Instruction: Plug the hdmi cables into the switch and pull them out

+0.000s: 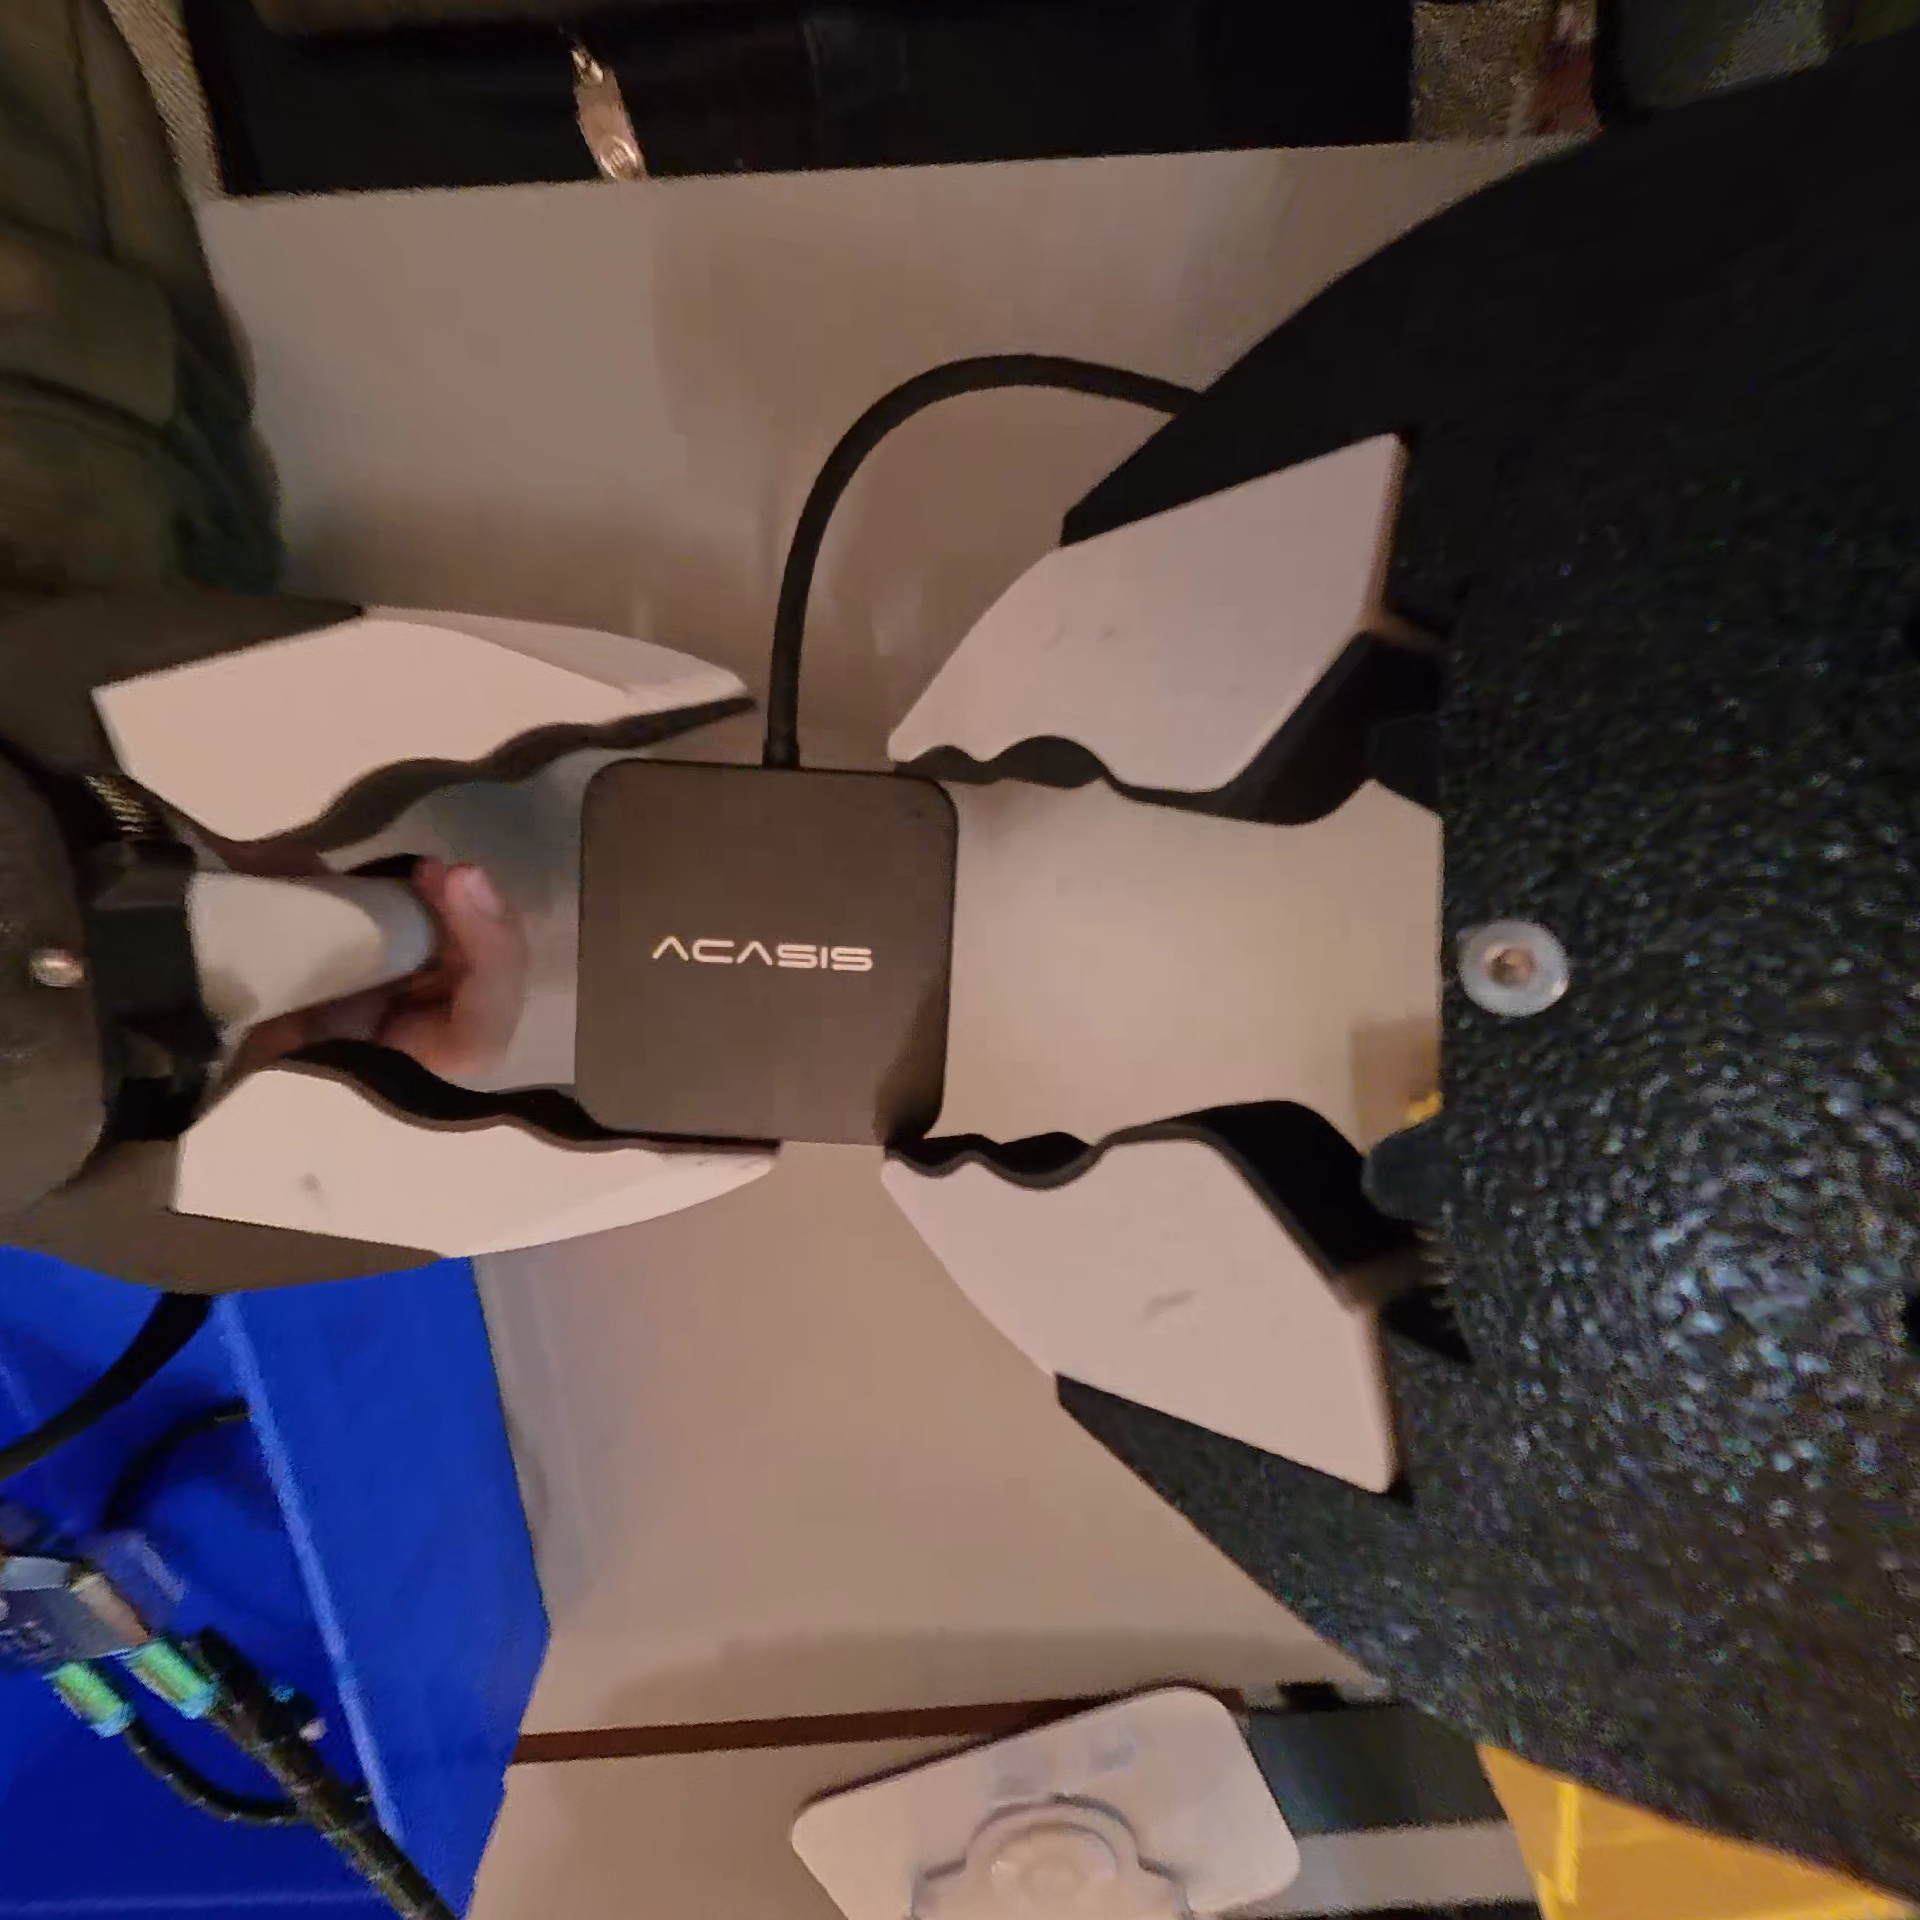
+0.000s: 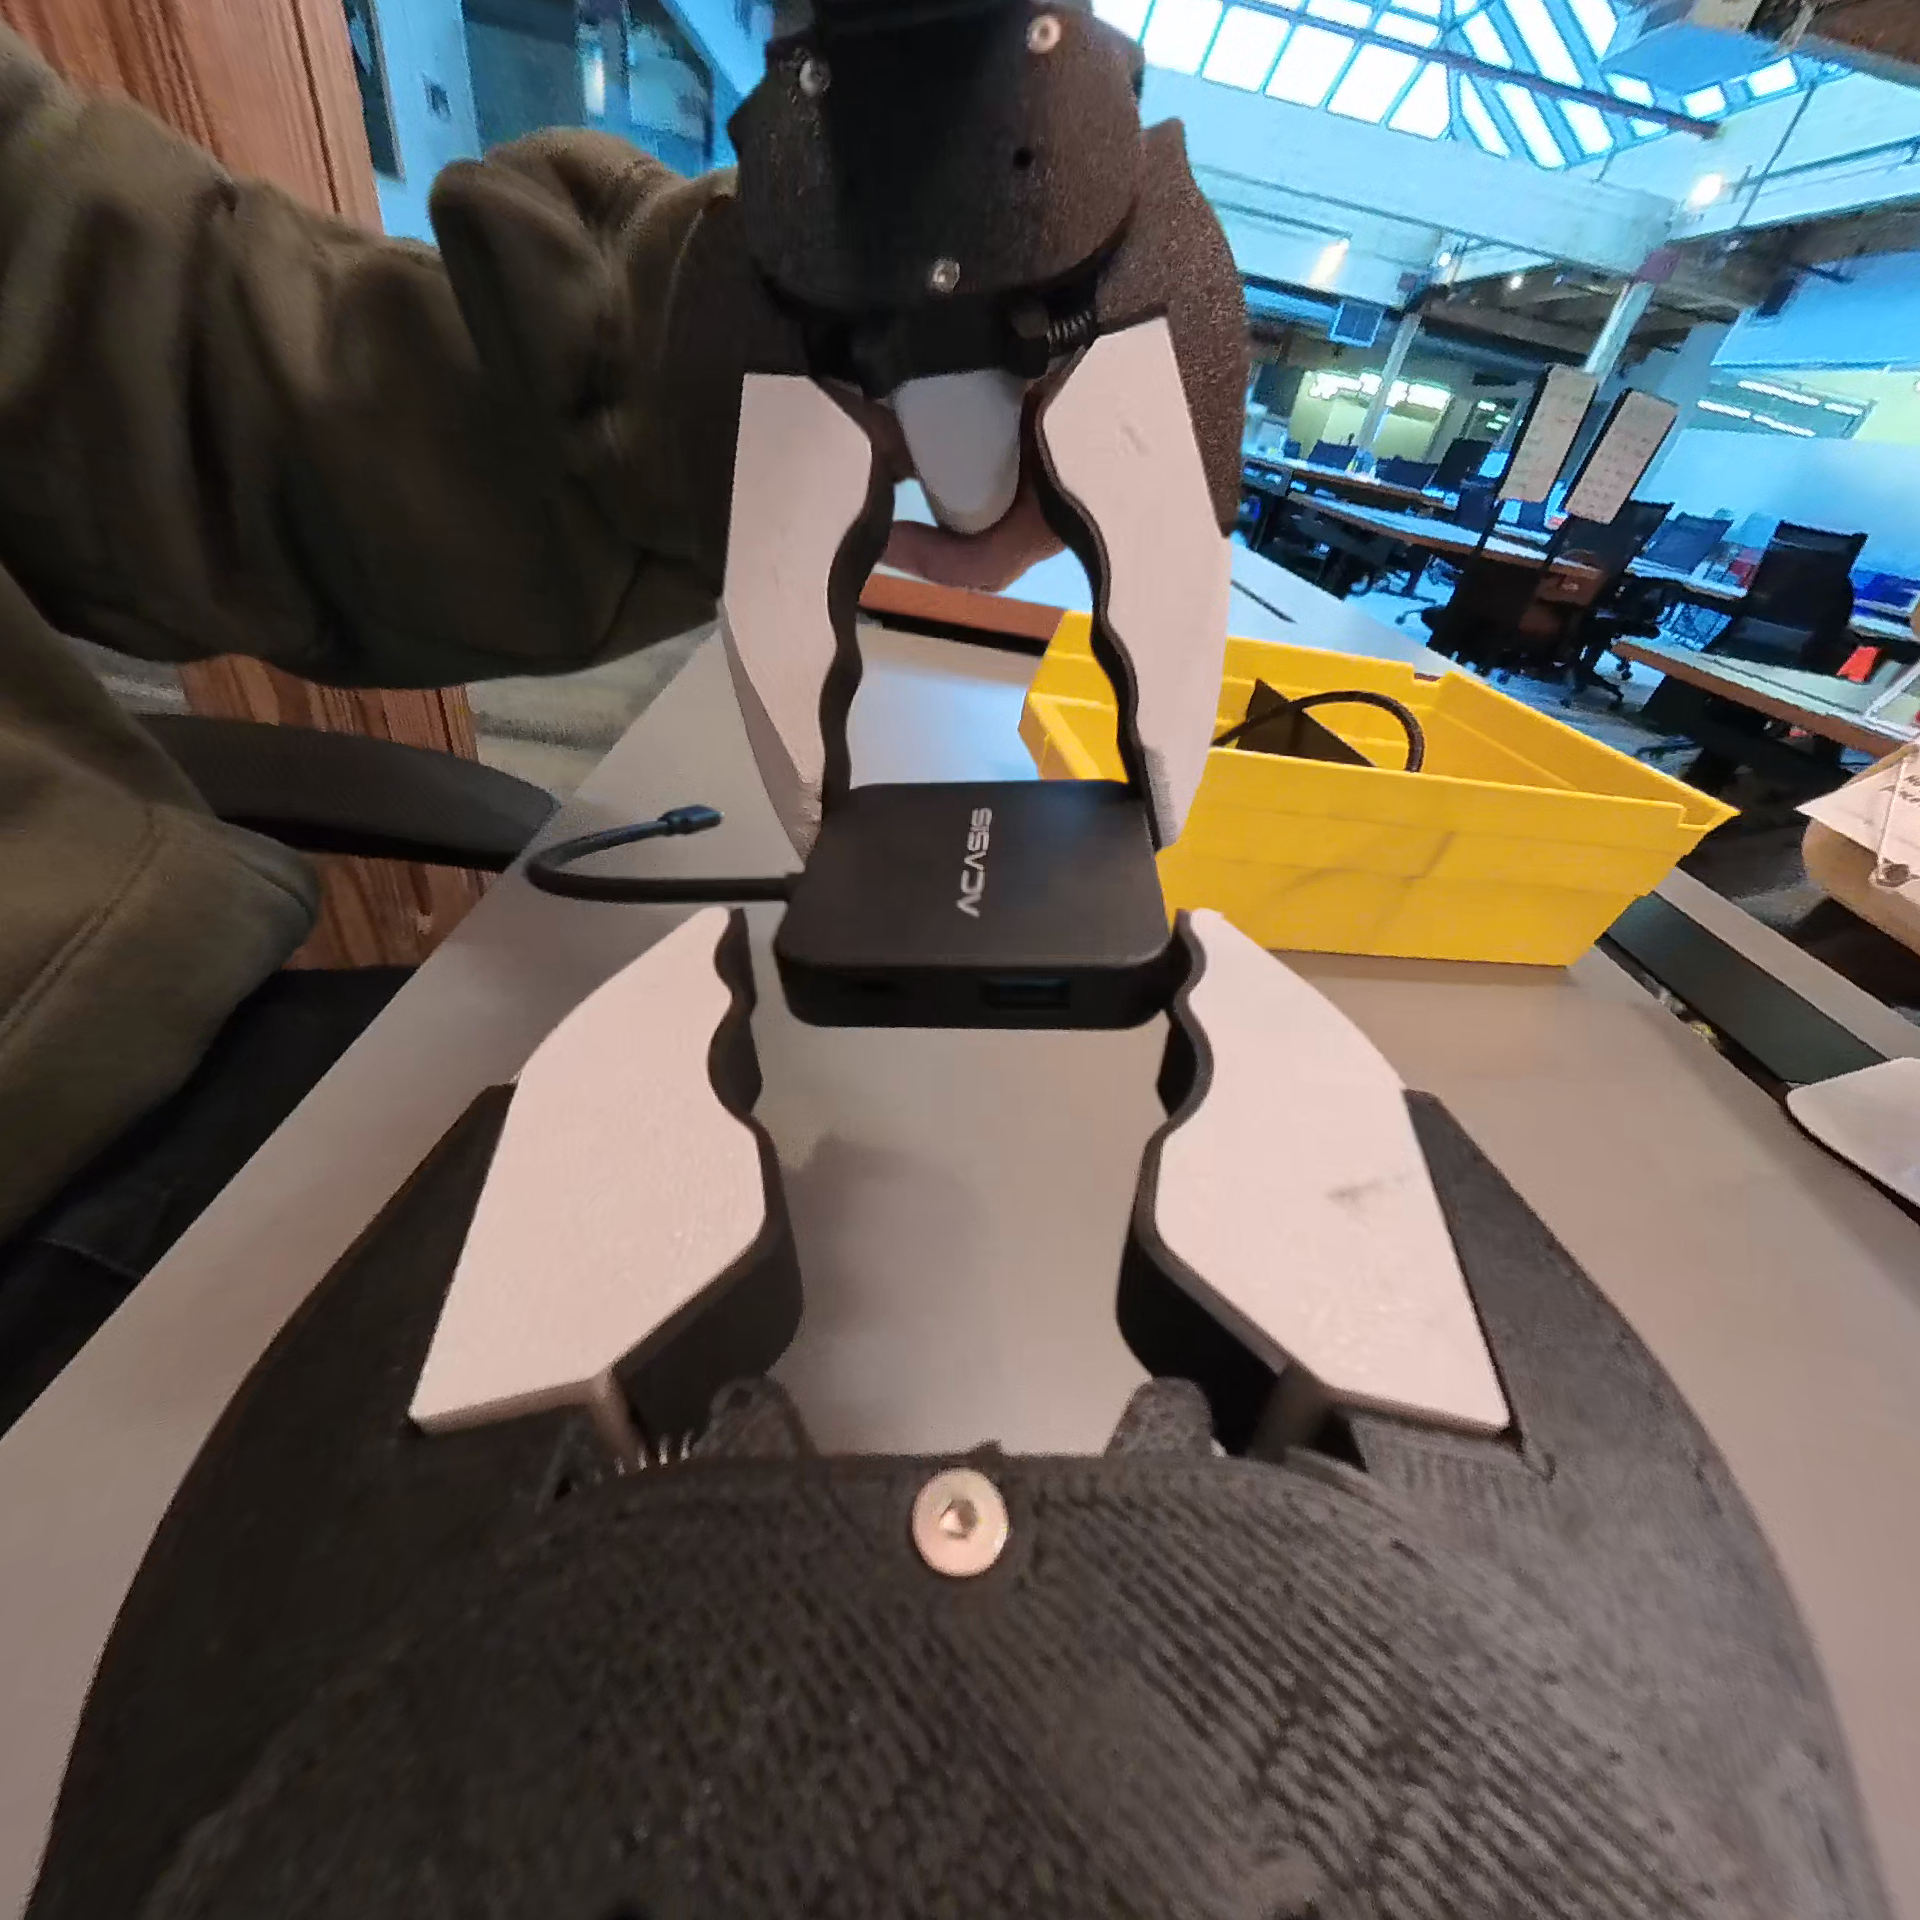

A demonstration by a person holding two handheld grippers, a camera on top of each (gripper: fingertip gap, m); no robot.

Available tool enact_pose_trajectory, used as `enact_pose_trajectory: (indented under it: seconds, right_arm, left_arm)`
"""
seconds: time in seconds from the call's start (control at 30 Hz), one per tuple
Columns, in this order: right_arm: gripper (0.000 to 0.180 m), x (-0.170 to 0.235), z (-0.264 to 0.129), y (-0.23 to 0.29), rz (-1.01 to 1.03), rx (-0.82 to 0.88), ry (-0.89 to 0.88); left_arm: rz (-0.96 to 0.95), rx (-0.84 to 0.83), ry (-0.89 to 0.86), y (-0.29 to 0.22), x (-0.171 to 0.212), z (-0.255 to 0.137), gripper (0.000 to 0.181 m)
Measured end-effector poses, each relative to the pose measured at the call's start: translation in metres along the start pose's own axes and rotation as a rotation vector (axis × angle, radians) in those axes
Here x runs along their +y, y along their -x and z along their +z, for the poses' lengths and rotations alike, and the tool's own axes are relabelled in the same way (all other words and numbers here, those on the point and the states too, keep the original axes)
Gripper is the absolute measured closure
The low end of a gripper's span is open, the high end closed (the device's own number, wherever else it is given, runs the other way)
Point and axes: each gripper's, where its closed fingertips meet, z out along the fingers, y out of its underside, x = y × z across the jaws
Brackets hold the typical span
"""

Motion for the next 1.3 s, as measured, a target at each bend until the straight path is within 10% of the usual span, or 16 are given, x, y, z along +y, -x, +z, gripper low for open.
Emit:
enact_pose_trajectory:
  seconds: [0.03, 1.3]
  right_arm:
    - [0.101, -0.002, -0.001, 0.0, 0.004, 0.003, -0.015]
    - [0.105, 0.014, 0.008, -0.016, -0.023, 0.121, 0.009]
  left_arm:
    - [0.008, -0.011, 0.03, 0.001, 0.002, -0.001, 0.116]
    - [-0.109, -0.063, -0.092, 0.012, -0.008, -0.006, 0.12]
